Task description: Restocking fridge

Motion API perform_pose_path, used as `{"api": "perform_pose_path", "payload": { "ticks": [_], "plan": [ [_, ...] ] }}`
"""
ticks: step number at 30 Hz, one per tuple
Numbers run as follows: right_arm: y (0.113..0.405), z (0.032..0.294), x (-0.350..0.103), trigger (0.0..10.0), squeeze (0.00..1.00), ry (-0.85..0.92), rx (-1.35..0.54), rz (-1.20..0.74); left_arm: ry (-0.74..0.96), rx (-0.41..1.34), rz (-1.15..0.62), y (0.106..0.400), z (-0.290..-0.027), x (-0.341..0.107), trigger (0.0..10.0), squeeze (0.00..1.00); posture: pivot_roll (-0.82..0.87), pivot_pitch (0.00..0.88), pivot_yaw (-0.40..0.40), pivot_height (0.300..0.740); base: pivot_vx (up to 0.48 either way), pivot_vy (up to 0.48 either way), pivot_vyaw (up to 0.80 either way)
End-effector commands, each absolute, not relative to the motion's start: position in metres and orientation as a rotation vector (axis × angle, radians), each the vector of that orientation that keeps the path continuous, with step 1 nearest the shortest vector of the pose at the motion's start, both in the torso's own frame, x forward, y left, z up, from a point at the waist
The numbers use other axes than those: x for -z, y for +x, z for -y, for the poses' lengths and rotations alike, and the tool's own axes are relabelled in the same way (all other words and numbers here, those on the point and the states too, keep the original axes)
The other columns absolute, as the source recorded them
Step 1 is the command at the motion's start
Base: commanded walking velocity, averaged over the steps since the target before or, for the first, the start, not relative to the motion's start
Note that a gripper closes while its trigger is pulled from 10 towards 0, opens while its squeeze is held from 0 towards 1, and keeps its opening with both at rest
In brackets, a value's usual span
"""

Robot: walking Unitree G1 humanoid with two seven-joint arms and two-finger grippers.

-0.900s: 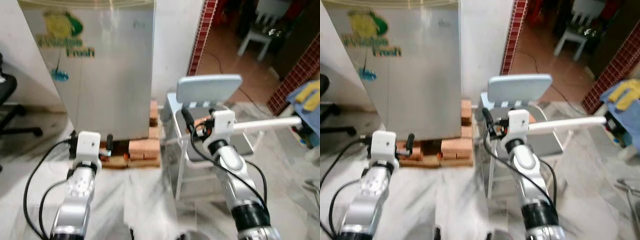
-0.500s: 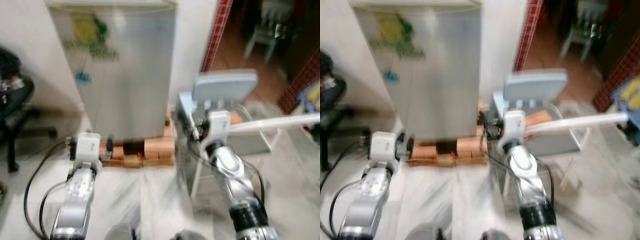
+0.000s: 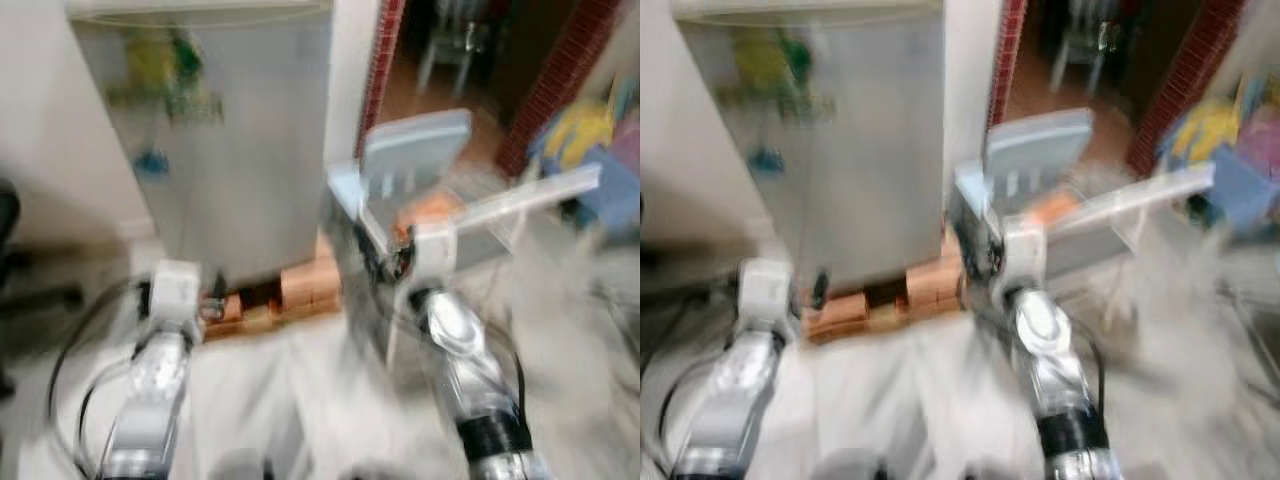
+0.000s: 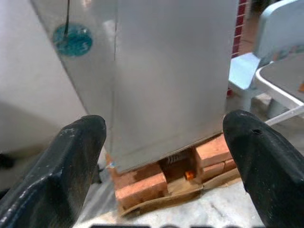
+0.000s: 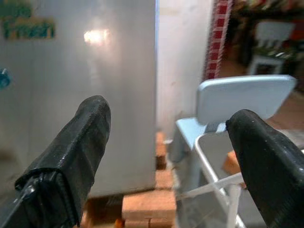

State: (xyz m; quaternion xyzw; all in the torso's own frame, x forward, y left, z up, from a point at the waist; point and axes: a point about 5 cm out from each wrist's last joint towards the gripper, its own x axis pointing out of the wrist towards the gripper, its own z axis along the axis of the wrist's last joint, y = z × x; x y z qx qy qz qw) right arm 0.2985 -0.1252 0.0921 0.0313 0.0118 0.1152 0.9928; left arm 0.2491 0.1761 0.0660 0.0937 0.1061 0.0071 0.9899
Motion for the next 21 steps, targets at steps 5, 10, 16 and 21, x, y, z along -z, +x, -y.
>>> {"api": "perform_pose_path", "payload": {
  "ticks": [5,10,16,21],
  "plan": [
    [0.3013,0.1175,-0.0996,10.0,0.00,0.065,-0.256,0.006,0.210,-0.026,-0.204,0.2496,-0.1826,-0.0699,10.0,0.00,0.12,0.002,-0.046,0.740,0.000,0.480,-0.20],
    [0.3000,0.1203,-0.0981,10.0,0.00,0.062,-0.242,0.001,0.207,-0.025,-0.206,0.2484,-0.1817,-0.0700,10.0,0.00,0.12,0.006,-0.046,0.740,0.000,0.289,0.00],
    [0.2987,0.1210,-0.0969,10.0,0.00,0.060,-0.235,-0.004,0.210,-0.023,-0.205,0.2476,-0.1815,-0.0704,10.0,0.00,0.12,0.008,-0.045,0.740,0.000,0.000,0.00],
    [0.2991,0.1213,-0.0956,10.0,0.00,0.059,-0.228,-0.007,0.208,-0.016,-0.212,0.2481,-0.1810,-0.0690,10.0,0.00,0.12,0.006,-0.043,0.740,0.000,0.357,0.00]
  ]
}}
